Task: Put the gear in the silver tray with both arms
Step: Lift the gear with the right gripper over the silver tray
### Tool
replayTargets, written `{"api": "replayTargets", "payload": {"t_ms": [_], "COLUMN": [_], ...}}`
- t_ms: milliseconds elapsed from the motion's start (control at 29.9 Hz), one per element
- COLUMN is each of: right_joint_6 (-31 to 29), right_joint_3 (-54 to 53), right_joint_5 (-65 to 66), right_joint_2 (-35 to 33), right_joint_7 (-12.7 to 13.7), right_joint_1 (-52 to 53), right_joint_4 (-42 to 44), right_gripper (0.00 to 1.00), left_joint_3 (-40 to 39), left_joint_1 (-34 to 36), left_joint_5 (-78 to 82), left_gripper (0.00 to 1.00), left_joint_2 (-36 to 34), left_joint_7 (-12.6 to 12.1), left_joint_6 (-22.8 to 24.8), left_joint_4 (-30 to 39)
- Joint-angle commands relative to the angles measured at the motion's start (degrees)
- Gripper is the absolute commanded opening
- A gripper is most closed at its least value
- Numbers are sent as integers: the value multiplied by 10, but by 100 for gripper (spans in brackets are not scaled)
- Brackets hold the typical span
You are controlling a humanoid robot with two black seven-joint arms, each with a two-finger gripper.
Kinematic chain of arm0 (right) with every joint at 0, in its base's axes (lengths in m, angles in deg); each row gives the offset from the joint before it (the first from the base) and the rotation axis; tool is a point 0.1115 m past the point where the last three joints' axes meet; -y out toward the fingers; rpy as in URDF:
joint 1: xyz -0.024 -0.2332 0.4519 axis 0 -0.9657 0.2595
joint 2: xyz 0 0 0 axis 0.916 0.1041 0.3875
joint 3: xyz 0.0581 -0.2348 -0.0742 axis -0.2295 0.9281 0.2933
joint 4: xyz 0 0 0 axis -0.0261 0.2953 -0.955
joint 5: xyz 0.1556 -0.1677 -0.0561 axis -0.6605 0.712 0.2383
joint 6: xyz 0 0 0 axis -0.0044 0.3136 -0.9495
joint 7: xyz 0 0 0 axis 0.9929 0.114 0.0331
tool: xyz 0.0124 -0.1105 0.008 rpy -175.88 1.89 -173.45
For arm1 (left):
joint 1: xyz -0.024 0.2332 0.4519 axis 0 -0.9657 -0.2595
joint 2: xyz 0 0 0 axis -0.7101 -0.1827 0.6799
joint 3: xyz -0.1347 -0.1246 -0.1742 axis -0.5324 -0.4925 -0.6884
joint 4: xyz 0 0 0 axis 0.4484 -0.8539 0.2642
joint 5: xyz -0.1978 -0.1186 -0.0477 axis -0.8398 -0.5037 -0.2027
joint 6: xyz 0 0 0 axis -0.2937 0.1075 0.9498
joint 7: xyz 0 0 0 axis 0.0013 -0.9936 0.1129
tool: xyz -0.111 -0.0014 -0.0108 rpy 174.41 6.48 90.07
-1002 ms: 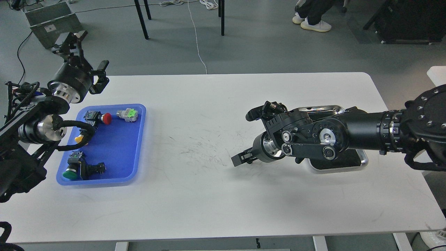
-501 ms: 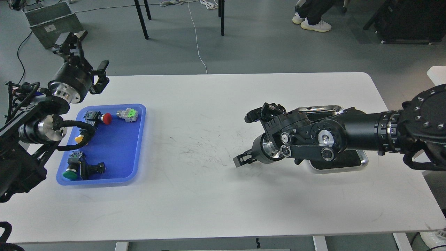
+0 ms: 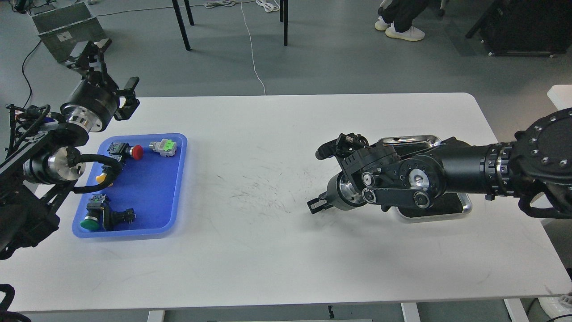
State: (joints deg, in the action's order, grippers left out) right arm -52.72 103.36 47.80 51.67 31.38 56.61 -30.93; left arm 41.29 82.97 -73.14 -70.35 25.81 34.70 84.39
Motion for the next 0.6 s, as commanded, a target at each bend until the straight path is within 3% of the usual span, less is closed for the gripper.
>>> {"api": "replayTargets", "payload": {"t_ms": [0,100,301,568], "right_joint_6": [0,0,1,1], "right_joint_3": [0,-2,-23,-122], "right_joint_5": [0,0,-6,-9], "right_joint_2": [0,-2,-38,-190], "right_joint_7": [-2,-5,-6,-7], "right_joint_1": [0,5,35,88], "right_joint_4": [1,0,-3,-45], "right_gripper": [15,2,2,2], "left_joint_3": [1,1,0,0], "left_joint_1": [0,2,5,7], "left_joint_5": [0,0,8,24], "left_gripper": [98,98,98,98], "left_joint_2": [0,0,0,2], "left_joint_7": [0,-1,-1,-1], "left_joint_6": [0,0,0,-3], "left_joint_4": [0,0,0,0]}}
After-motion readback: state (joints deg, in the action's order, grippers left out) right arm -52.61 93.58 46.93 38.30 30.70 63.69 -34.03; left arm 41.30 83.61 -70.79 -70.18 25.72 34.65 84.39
